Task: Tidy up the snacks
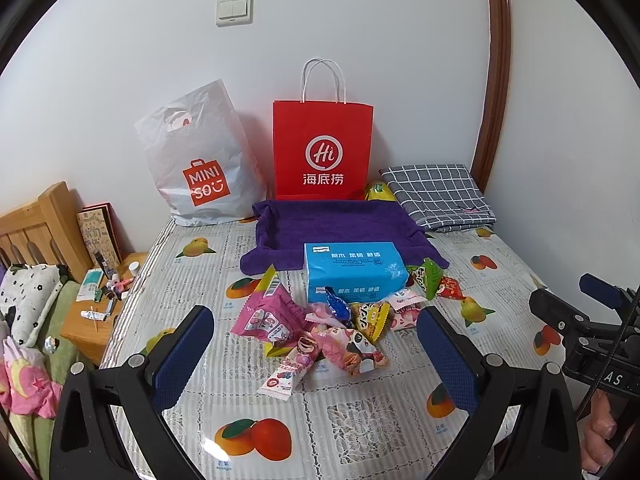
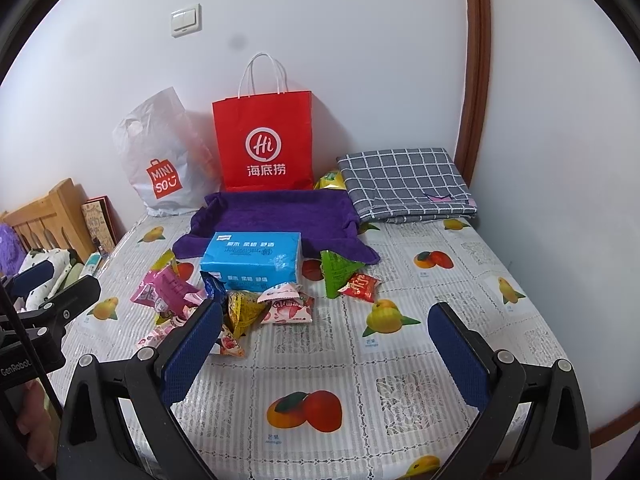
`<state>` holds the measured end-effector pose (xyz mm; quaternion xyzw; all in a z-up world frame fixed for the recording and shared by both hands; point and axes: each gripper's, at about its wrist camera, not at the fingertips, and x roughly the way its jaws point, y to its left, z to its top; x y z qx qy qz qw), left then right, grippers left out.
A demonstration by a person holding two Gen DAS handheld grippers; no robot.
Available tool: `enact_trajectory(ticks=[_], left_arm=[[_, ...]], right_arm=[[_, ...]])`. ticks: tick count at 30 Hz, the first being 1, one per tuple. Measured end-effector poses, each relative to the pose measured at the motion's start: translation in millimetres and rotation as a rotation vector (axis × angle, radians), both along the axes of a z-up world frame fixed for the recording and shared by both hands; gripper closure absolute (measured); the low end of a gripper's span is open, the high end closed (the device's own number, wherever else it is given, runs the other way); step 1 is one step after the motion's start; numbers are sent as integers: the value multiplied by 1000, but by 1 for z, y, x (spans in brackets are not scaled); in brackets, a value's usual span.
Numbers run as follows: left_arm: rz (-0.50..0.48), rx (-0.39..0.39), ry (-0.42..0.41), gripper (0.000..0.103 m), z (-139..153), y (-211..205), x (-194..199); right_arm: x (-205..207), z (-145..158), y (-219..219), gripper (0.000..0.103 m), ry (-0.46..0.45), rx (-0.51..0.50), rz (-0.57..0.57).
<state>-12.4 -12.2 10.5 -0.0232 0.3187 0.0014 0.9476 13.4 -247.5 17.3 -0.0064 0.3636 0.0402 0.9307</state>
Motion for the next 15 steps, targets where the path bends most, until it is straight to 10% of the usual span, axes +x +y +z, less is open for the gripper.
enact_trajectory(ticks=[15], left_arm=[[-6,12,1,1,-1,-3,4]], right_arm=[[3,-6,2,1,4,3,13]])
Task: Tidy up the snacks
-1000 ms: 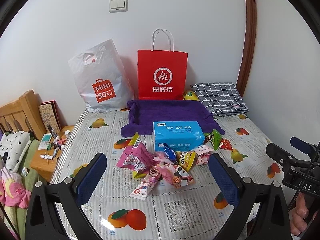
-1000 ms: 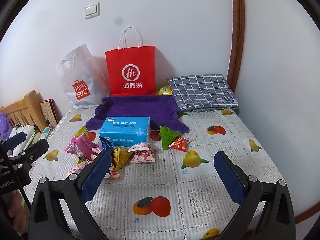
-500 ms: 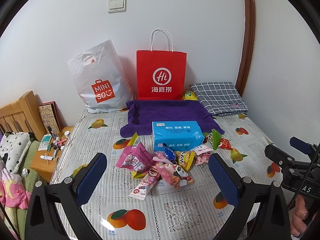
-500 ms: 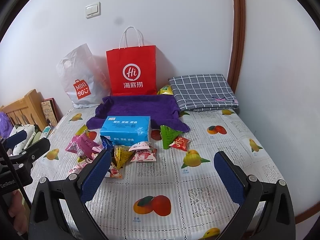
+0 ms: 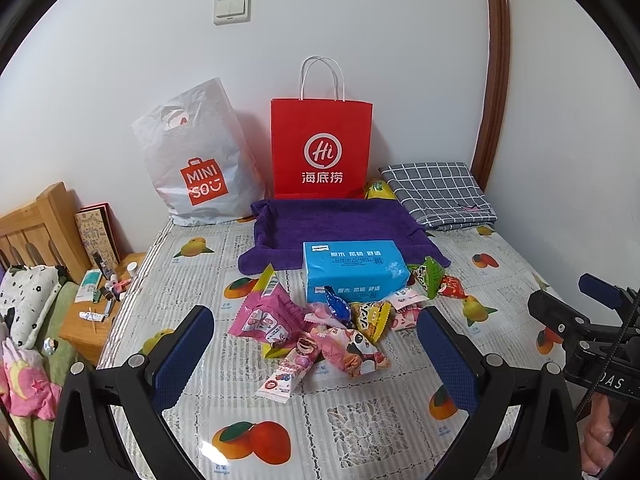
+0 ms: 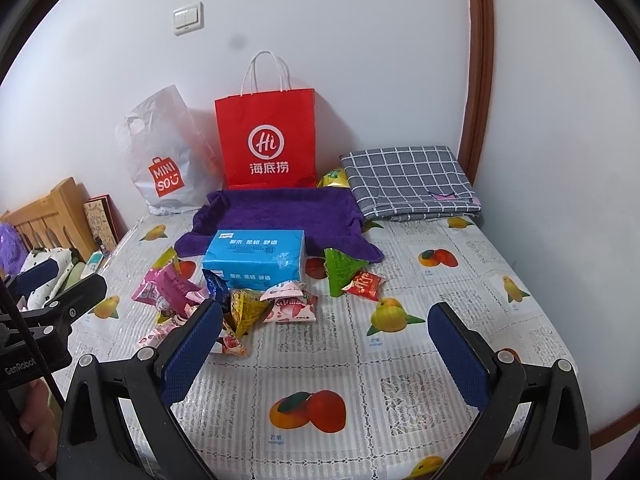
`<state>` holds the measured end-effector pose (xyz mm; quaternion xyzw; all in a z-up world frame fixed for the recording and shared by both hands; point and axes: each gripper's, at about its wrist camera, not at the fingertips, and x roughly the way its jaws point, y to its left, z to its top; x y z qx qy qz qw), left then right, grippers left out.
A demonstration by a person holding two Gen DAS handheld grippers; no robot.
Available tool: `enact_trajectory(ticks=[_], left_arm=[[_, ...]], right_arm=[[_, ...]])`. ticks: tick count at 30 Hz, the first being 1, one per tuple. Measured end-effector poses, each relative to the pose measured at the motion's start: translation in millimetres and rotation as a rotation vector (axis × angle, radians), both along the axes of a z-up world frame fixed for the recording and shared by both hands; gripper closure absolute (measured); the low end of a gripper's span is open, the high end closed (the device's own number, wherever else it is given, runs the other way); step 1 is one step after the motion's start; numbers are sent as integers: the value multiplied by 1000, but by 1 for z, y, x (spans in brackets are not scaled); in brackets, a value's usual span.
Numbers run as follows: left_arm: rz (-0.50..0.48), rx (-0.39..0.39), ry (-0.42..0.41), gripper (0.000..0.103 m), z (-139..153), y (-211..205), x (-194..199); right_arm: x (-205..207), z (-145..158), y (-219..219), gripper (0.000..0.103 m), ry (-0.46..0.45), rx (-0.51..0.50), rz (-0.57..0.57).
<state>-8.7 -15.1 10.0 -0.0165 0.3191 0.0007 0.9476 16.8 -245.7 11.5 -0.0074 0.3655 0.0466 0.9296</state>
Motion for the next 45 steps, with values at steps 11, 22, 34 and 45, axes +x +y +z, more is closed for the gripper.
enact_trajectory(ticks=[11,22,34,45], left_arm=[[23,6,43,1,-29,12,29],[66,-5,109,1,-67,33,62],[104,3,162,2,-96,55,93],[138,-43,187,2,-104,78,103]], right_arm=[[31,-43,-4,3,113,-19,-20],[65,-85,-35,3,146,92,12],[135,-129,-58,15,200,36,-60],[186,-164,-57,32,272,47,-71]])
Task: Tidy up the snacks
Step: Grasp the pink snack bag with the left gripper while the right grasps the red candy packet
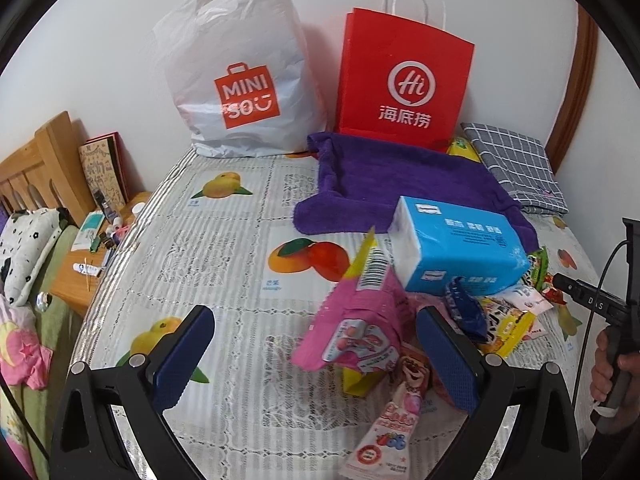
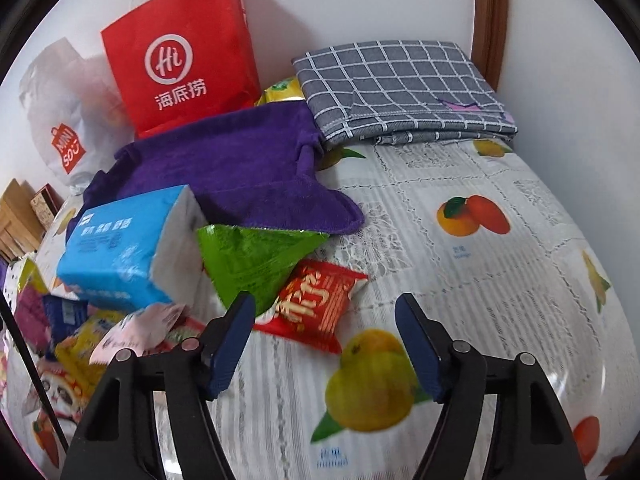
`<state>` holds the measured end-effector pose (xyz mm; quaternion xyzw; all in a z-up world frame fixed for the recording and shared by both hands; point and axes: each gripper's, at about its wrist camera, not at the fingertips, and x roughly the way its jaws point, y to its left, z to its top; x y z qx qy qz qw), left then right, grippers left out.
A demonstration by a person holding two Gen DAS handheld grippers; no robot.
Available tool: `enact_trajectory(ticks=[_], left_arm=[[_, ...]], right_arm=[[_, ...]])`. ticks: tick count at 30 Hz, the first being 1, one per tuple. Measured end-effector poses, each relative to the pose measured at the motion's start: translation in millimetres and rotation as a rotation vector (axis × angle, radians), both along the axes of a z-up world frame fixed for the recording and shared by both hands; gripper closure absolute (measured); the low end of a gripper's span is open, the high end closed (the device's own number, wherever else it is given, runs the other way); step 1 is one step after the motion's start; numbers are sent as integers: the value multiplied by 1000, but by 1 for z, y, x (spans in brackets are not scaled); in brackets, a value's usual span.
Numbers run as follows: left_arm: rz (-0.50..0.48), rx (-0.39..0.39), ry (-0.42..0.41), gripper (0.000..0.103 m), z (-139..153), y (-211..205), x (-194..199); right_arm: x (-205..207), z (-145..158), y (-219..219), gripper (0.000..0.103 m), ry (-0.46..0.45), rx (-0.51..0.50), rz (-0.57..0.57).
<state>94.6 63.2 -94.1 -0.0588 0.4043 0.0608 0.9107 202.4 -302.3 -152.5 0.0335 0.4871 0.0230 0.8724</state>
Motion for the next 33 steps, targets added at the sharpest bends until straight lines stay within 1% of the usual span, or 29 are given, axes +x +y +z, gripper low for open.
enact_trajectory(ticks=[1,3,6,8,10,12,15,17,19,22,25,27,30,33], left_arm=[[3,-1,0,2,-1,2,0],[9,-3,4,2,-1,5,1],[17,4,7,2,-3,8,2],[21,-2,9,2,-4,10,3],[22,-8,11,2,-5,12,2],[22,-11,12,2,-5,13,2],[23,-7,9,2,-5,14,1],[25,-8,6,2,-4,15,-1],[27,-11,4,2,-4,19,-3],[39,-23,2,2,-5,26,-6],[41,-58,4,2,-6,31,-7],[40,-78,5,2,-6,34,-7],[36,-91,3,2,-6,35,-9],[26,-94,-1,2,-6,34,-10]], right_arm=[[4,-4,0,33,12,-7,-2],[10,-10,-2,39,28,-3,3],[13,-12,-4,39,31,21,2],[16,-15,-1,39,44,12,17],[18,-19,3,43,60,5,40],[18,-23,8,59,84,-2,74],[9,-20,11,60,62,-39,90],[-1,-16,10,61,56,-44,100],[-13,-12,6,61,58,-34,107],[-31,-6,3,61,57,8,134],[-44,-5,7,60,59,17,165],[-46,-6,13,59,44,-5,187],[-42,-9,20,59,38,-41,183],[-38,-13,20,59,35,-32,171]])
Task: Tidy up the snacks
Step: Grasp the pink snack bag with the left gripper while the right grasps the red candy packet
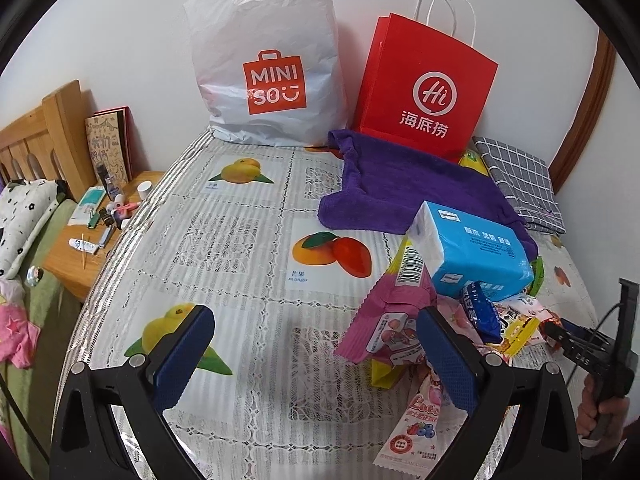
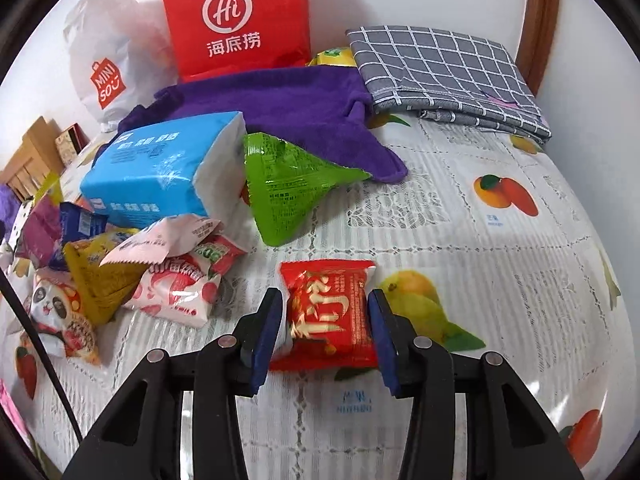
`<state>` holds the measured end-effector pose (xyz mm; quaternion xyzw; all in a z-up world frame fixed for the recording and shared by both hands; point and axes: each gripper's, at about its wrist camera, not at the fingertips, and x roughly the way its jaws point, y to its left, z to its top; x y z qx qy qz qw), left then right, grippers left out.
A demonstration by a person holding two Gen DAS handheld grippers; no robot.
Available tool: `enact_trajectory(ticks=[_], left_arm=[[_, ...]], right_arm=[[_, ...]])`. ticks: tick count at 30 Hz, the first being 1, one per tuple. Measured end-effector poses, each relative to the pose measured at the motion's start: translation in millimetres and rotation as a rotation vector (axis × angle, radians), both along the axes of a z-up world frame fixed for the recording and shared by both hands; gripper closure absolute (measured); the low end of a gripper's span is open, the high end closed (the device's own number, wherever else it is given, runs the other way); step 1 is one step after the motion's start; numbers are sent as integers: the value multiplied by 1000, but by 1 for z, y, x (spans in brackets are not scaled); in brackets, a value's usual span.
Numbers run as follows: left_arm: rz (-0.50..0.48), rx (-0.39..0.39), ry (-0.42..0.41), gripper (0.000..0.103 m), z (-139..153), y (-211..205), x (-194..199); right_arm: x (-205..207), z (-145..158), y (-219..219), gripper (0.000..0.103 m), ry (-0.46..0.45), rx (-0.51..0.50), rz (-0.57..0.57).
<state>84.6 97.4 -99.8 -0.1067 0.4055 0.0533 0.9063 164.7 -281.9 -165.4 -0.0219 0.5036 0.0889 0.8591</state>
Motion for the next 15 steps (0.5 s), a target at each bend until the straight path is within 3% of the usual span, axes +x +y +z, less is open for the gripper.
enact_trajectory(ticks=[7,9,15], left_arm=[[-93,35,2,2,-3,-24,14],[-113,57,13,2,-7,-32,22],[-145,21,41,5,-25,-37,34]], right_arm=[[-6,-4,1,60,-64,-7,-4],[-5,-9,3,59,-42,-23,3],[-4,-10,2,59,-37,-8,0]])
